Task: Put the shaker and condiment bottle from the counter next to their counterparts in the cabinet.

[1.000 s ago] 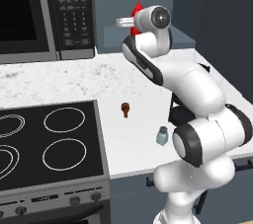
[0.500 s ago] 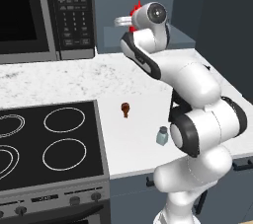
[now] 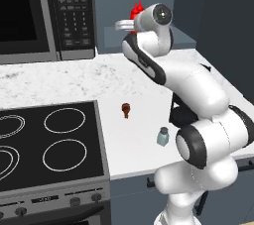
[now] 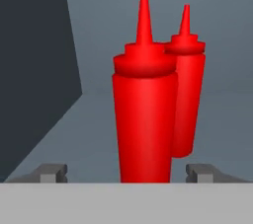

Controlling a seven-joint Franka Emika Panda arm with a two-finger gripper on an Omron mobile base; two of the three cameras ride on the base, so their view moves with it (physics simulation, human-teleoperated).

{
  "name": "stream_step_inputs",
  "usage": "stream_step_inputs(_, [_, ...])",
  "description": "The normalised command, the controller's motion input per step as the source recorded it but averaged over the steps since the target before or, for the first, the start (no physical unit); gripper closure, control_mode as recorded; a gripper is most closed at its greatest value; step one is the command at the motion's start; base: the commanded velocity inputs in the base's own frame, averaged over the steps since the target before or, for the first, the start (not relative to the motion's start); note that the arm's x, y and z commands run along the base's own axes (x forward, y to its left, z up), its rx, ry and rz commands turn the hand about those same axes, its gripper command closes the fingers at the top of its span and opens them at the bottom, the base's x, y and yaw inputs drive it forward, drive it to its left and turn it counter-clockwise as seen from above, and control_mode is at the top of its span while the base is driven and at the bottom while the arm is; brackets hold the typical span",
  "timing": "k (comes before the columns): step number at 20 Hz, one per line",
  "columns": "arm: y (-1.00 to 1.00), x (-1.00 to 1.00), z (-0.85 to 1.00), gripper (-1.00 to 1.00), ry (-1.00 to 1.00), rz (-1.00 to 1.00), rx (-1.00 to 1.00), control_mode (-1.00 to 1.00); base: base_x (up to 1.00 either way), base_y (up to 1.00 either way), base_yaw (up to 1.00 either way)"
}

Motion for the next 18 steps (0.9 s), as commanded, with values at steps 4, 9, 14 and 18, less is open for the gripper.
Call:
stream_step_inputs(4, [-0.04,-0.81,0.0,-1.0,0.08,0.01,0.15,-1.0,0.0,0.0,0.0])
stream_step_inputs(9, [-0.08,-0.99,0.06,-1.0,0.01,0.0,0.15,-1.0,0.0,0.0,0.0])
stream_step_inputs(14, [-0.01,-1.0,0.0,-1.0,0.0,0.0,0.11,-1.0,0.0,0.0,0.0])
stream_step_inputs(18, [0.0,-1.0,0.17,-1.0,0.0,-0.05,0.1,-1.0,0.0,0.0,0.0])
